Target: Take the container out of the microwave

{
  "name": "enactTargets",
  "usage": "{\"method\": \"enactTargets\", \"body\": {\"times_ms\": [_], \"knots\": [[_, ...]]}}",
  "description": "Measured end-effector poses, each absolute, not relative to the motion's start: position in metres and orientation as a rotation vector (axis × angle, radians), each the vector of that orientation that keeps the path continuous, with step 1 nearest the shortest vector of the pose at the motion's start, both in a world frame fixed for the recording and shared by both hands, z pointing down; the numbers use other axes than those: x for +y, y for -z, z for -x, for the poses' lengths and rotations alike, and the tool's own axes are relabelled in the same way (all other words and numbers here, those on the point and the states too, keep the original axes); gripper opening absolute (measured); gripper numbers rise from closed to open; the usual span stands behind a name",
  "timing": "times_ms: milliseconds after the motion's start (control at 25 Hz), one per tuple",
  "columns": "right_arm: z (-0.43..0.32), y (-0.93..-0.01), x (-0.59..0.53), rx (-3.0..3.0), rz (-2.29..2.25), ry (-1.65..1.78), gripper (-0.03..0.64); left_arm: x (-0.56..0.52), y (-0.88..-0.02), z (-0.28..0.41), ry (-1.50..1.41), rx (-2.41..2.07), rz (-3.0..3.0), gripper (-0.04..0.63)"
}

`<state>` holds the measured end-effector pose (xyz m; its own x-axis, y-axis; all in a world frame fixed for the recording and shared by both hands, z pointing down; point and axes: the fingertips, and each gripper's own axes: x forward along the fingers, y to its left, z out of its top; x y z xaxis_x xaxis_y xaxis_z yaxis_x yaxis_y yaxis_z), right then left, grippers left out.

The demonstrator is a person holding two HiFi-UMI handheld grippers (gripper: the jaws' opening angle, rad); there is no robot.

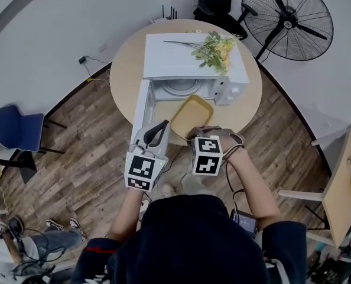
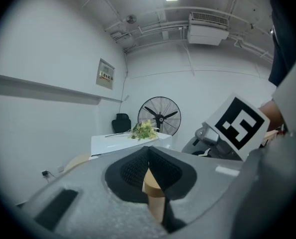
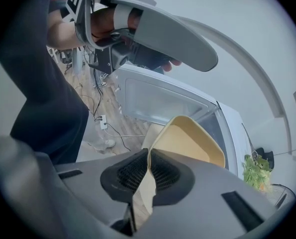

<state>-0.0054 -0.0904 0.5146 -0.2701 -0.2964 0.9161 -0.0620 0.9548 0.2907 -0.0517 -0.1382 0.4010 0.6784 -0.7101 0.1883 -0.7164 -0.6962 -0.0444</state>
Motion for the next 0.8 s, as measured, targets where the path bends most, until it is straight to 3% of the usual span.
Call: {"method": "enactTargets", "body": {"times_ms": [800], "knots": [[0.003,-0.507,-0.043,-1.818,-0.295,0.267,0.026,-0.091,-0.398,0.048,-0.285,-1.192,-2.863,0.015]]}}
